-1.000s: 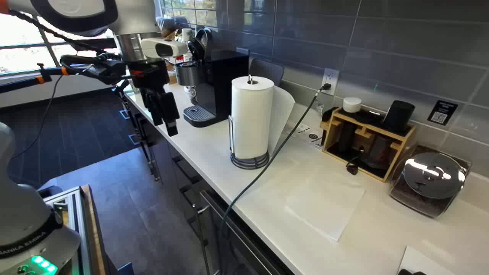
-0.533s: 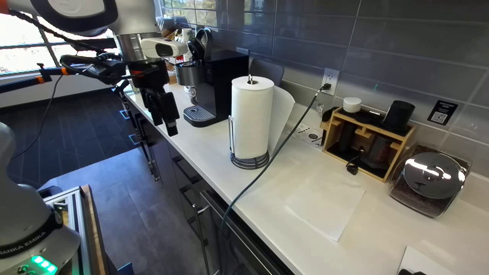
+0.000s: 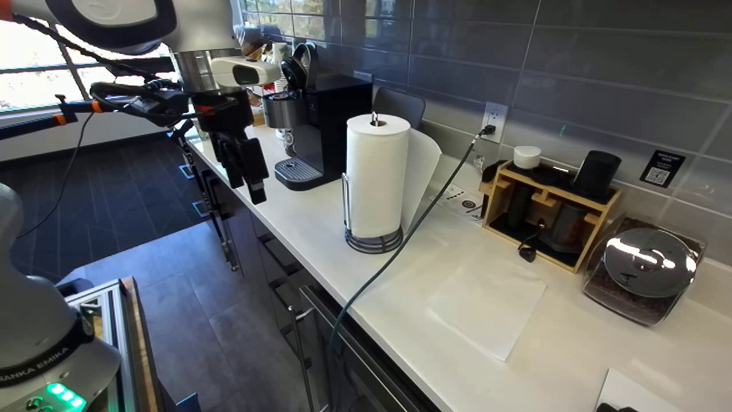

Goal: Move the paper towel to the left, then move the roll and holder to the right

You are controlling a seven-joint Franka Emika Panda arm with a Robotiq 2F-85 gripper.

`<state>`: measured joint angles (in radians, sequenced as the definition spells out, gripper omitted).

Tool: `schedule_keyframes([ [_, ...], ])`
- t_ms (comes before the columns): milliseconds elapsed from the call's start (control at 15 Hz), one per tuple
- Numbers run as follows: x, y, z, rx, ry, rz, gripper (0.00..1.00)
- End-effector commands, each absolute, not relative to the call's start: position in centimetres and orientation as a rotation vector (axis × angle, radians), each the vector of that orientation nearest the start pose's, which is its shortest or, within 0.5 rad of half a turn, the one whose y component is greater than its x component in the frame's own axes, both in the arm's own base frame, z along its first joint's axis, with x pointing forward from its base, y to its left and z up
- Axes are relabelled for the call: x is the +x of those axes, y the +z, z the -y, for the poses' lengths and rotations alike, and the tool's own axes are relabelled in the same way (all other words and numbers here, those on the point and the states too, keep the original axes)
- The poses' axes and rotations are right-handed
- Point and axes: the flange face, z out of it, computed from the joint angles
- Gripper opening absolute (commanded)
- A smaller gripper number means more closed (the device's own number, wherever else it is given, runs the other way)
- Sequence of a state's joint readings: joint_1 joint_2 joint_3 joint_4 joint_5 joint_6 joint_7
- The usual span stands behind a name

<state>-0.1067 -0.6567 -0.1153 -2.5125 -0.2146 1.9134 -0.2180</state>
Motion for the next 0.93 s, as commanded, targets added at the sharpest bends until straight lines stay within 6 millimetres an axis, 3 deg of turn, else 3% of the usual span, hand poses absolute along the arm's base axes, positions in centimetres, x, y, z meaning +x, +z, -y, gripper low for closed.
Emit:
schedule_keyframes([
  [0, 36.0, 49.9, 9.2, -3.284, -0.176, 0.108, 1.0],
  [333, 42.6, 50.2, 8.0, -3.29, -0.701, 0.369, 1.0],
  [600, 47.4, 45.3, 10.4, -3.349, -0.832, 0.7, 1.0],
  [867, 50.7, 40.9, 15.5, -3.468, -0.736, 0.959, 1.0],
])
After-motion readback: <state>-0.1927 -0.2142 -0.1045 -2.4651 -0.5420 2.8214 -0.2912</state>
